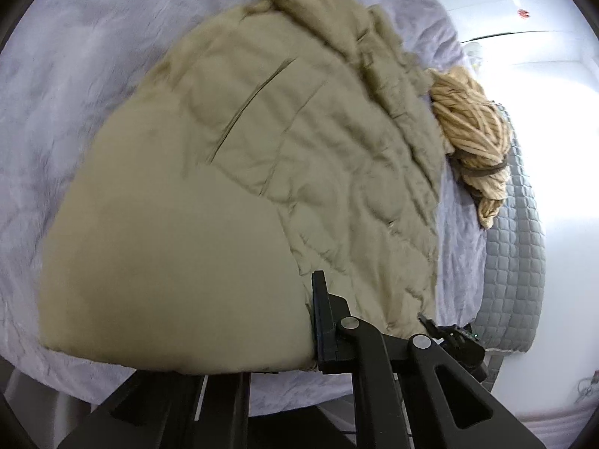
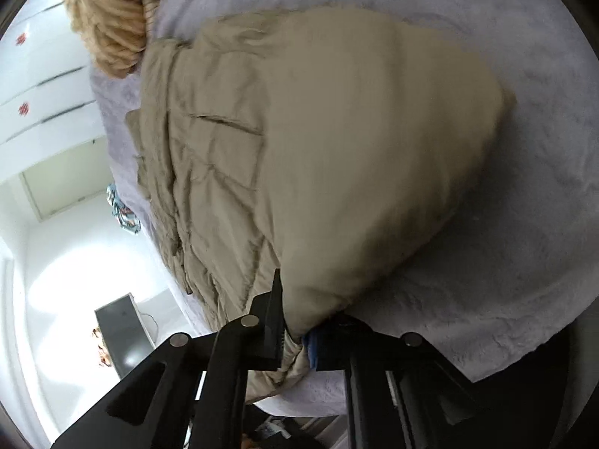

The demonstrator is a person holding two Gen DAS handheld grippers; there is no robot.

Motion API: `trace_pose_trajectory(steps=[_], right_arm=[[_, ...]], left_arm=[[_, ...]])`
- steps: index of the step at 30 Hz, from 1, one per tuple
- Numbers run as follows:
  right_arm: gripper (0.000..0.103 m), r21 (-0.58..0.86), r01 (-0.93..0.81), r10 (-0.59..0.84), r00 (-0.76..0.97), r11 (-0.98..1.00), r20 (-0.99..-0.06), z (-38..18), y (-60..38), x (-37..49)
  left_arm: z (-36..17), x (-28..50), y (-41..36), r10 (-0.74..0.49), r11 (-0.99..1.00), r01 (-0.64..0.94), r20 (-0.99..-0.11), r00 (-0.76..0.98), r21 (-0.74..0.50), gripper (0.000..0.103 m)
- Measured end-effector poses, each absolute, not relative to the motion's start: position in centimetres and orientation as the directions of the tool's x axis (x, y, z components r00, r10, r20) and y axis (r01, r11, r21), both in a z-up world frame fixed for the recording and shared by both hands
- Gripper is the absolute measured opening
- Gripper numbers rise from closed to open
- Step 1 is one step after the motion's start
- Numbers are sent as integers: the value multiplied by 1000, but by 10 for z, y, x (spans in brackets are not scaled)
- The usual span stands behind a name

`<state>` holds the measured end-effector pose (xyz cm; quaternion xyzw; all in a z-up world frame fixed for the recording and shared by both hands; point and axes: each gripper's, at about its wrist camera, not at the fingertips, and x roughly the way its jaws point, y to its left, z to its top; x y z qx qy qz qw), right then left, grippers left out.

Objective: Fold large clothes

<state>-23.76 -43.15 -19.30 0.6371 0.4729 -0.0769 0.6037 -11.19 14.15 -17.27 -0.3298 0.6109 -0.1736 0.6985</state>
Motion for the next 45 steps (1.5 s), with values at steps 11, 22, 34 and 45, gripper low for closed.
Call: trace_pose_trajectory(steps=[11, 22, 34, 45], right_arm=[[7, 760, 468, 514, 560, 450, -649, -88, -446, -127], [7, 738, 245, 549, 532, 628, -644, -34, -463, 59], [7, 670, 378, 500, 458, 639, -736, -155, -471, 185], [10, 643, 410, 465, 456, 646, -759, -181, -467, 199]], left_arm=[[-77, -45, 125, -617, 734, -36, -688, 382, -678, 12], [-24, 104, 98, -455, 831, -17, -696, 556, -557, 12], [-136, 235, 68, -341, 916, -40, -830, 442, -398, 12], [-164, 258, 73, -389, 896, -34, -819, 422, -443, 21]])
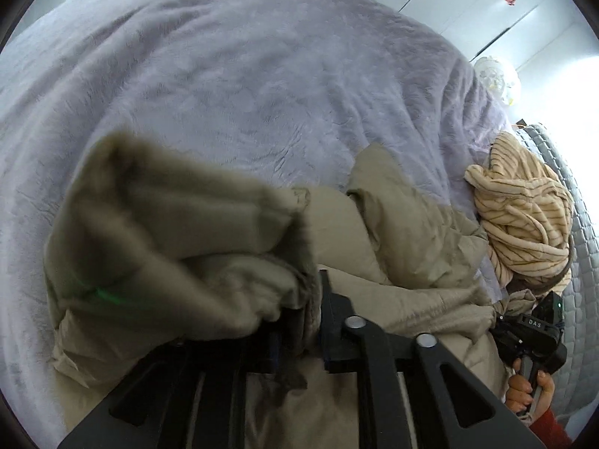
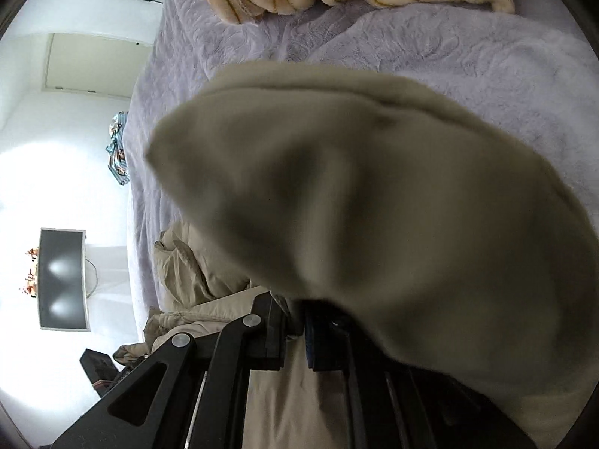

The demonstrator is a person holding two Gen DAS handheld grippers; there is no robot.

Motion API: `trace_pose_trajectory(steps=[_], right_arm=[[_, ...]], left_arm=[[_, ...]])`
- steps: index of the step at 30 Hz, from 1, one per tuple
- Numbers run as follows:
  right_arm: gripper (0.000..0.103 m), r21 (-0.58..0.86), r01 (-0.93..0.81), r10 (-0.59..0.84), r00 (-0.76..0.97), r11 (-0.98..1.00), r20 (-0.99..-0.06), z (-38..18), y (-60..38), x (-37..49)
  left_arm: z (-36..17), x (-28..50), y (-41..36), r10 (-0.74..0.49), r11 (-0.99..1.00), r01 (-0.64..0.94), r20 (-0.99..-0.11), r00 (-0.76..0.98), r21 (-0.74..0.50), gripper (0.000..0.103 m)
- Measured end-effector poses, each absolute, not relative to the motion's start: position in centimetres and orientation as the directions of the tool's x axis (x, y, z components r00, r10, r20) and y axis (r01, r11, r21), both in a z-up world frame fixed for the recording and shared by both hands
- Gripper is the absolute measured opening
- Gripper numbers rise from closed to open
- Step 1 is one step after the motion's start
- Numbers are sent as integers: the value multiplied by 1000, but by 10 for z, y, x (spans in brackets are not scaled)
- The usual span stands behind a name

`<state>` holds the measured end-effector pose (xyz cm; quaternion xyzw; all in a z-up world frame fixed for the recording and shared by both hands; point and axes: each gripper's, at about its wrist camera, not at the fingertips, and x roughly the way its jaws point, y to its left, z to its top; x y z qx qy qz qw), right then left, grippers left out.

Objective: Fold large clothes

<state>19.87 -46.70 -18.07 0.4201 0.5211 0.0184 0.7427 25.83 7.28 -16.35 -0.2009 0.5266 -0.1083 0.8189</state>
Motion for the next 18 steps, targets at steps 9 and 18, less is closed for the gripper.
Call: trace_pose_trajectory(steps=[9, 18], right_arm=[[51, 547, 259, 378, 494, 796, -783, -117, -445, 165], [15, 367, 114, 303, 370, 923, -878, -159, -400, 192]], left_arm=[[-99, 216, 85, -350, 919, 46, -757, 553, -391, 78], [-158, 253, 33, -282, 959, 157, -850, 445, -236, 42]])
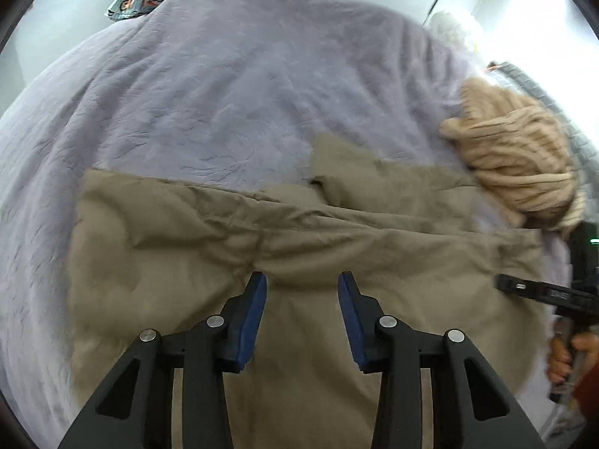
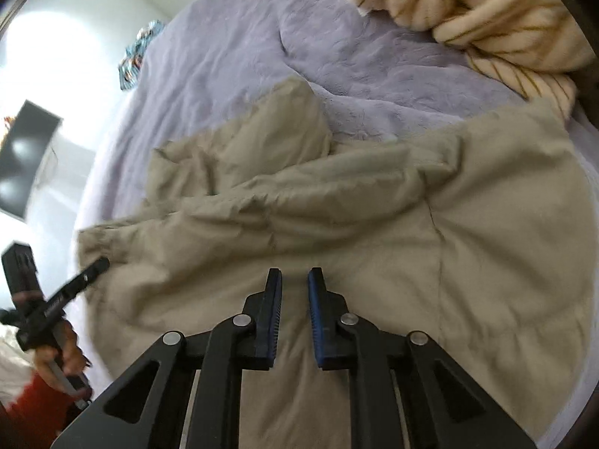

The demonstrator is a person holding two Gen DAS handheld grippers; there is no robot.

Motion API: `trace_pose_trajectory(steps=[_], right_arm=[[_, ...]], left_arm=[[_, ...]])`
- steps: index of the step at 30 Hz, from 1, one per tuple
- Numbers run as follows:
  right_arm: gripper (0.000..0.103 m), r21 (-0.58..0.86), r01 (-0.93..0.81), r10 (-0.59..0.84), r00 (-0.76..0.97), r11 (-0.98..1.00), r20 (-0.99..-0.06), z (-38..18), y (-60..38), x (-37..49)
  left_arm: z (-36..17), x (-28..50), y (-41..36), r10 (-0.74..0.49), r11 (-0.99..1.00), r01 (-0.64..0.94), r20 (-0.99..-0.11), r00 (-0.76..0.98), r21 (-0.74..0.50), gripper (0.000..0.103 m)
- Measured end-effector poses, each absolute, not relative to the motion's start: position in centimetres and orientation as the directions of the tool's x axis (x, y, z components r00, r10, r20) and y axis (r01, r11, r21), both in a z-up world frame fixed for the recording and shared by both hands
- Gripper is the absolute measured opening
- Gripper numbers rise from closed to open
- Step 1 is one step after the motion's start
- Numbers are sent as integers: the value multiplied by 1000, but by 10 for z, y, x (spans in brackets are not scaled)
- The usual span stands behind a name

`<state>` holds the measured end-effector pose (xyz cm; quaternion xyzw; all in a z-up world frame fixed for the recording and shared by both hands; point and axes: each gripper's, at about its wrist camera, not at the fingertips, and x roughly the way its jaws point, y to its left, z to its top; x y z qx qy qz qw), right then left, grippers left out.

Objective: Fold large clothes

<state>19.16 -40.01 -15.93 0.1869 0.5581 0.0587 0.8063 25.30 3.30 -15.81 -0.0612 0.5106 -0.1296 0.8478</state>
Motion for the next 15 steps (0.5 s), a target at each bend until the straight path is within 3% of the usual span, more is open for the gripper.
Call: trace_pose_trajectory(steps=[1, 6, 9, 15], right_arm=[[10, 344, 110, 281, 378, 932, -882, -167, -402, 200], [0, 352, 141, 268, 412, 925, -871, -188, -413, 224], [0, 377, 170, 280, 417, 910, -865, -184, -427, 229], [0, 233, 279, 94, 434, 932, -896, -162, -488, 215]], left_arm=[[-167, 260, 31, -267, 964, 141, -856, 442, -227, 42], [-194, 287, 21, -230, 973, 98, -858, 460, -208, 42], [-191, 297, 20, -227, 974, 95, -862, 453, -206, 42], [-165, 301, 60, -144, 989, 53, -846, 513, -137, 42]])
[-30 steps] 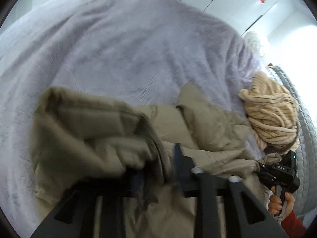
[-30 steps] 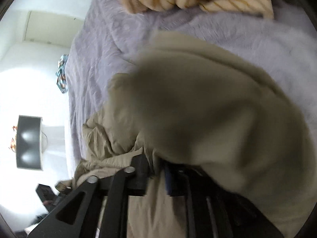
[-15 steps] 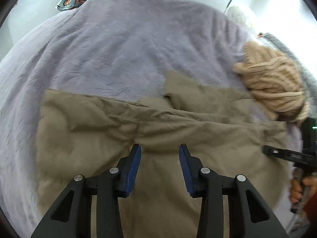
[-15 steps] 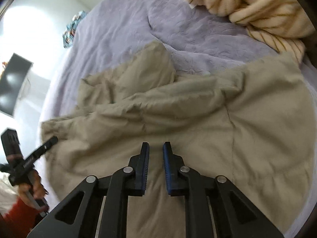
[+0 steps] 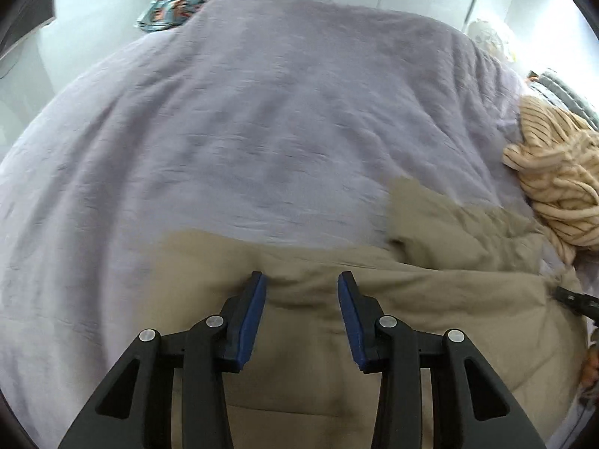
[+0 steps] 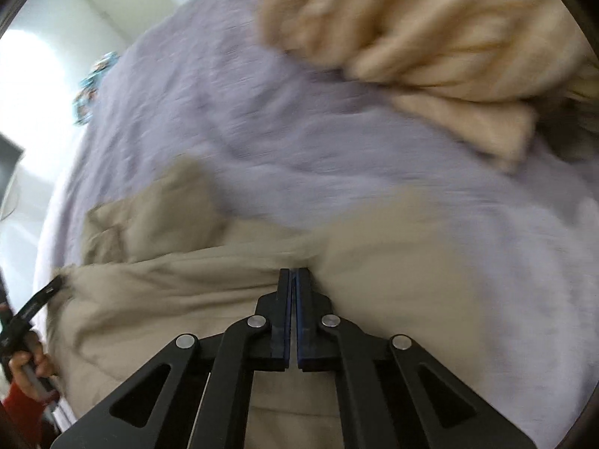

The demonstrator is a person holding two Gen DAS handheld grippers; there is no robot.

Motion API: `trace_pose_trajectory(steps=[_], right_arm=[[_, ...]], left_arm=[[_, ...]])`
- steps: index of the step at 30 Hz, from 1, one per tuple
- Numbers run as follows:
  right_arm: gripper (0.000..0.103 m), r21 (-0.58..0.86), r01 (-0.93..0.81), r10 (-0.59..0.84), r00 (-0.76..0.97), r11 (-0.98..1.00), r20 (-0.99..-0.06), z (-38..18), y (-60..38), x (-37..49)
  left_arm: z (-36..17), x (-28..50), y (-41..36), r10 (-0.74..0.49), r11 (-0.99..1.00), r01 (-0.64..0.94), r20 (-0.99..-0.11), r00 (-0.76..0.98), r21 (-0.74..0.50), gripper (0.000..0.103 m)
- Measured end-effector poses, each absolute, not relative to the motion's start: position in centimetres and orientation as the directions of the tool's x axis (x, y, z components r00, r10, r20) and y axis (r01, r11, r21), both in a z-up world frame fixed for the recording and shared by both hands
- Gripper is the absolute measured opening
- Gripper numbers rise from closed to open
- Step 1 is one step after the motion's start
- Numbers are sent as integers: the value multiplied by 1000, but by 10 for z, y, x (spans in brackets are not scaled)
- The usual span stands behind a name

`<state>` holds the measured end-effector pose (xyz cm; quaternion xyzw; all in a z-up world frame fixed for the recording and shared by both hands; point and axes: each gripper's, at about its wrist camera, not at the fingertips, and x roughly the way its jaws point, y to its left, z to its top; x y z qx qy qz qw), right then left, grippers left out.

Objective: Fold large clothes

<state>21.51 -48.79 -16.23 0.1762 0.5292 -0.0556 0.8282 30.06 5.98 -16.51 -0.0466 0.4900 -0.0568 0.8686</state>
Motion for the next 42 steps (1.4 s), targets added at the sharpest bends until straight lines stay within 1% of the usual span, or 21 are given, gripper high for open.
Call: trace_pose_trajectory(steps=[2, 3, 7, 10, 14, 18, 19, 22, 24, 25, 26, 27, 28, 29, 34, 36, 38, 39, 40, 42], right_arm=[[0, 206, 328, 51, 424, 922, -904, -164, -508, 208], [0, 216, 347, 54, 423, 913, -905, -167, -516, 205], [0, 269, 398, 94, 407, 877, -908, -193, -528, 206], [0, 255, 395, 81, 406, 883, -910, -209, -527, 215], [0, 256, 404, 79, 405, 878, -911, -217, -526, 227], [0, 247, 429, 66, 394, 869, -917, -209, -525, 229], [4, 249, 445, 60, 396, 860, -916, -204, -524, 228], [5, 259, 473, 49, 410, 842, -911, -188, -521, 222], [6, 274, 471, 51, 433, 838, -900, -173, -517, 210], [9, 277, 468, 50, 442, 839, -896, -167, -515, 203], [15, 280, 465, 49, 449, 840, -892, -162, -513, 197], [18, 280, 464, 44, 456, 841, -889, -156, -509, 189], [22, 278, 466, 37, 462, 840, -886, -151, -505, 182], [25, 278, 469, 33, 465, 838, -885, -147, -504, 177], [37, 323, 484, 74, 465, 813, -882, -134, -495, 135], [45, 326, 483, 78, 463, 813, -883, -128, -487, 119], [61, 316, 478, 69, 465, 820, -883, -123, -480, 104], [64, 309, 476, 64, 464, 823, -883, -119, -477, 95], [67, 305, 474, 60, 464, 826, -884, -117, -473, 85], [67, 307, 478, 66, 456, 823, -887, -117, -470, 73]], left_arm=[[-176, 306, 79, -129, 990, 10, -864, 486, -142, 42], [-182, 308, 83, -129, 989, 3, -870, 475, -145, 42], [-208, 313, 78, -82, 996, 18, -877, 474, -83, 42], [-221, 322, 78, -76, 996, -5, -878, 472, -89, 42], [-229, 333, 81, -92, 993, -28, -882, 462, -118, 42], [-224, 336, 82, -84, 993, -40, -890, 448, -115, 42], [-220, 336, 81, -75, 994, -44, -892, 447, -105, 42], [-201, 326, 79, -10, 998, -56, -893, 450, -39, 42], [-182, 312, 79, 0, 999, -46, -885, 466, -24, 42], [-175, 306, 79, -6, 999, -40, -883, 469, -28, 43], [-169, 299, 80, -13, 999, -35, -883, 469, -34, 50], [-162, 290, 81, -18, 999, -35, -884, 466, -39, 57], [-156, 280, 83, -23, 998, -41, -884, 467, -48, 71], [-152, 270, 83, -29, 998, -43, -884, 466, -56, 75], [-144, 232, 72, -59, 998, 0, -904, 424, -65, 75], [-142, 216, 68, -74, 997, 8, -908, 411, -78, 75], [-141, 202, 64, -82, 996, 8, -913, 401, -86, 75], [-141, 193, 62, -92, 995, 12, -917, 388, -95, 75], [-141, 186, 59, -101, 995, 19, -920, 379, -102, 75], [-141, 170, 54, -108, 994, 37, -924, 366, -101, 75]])
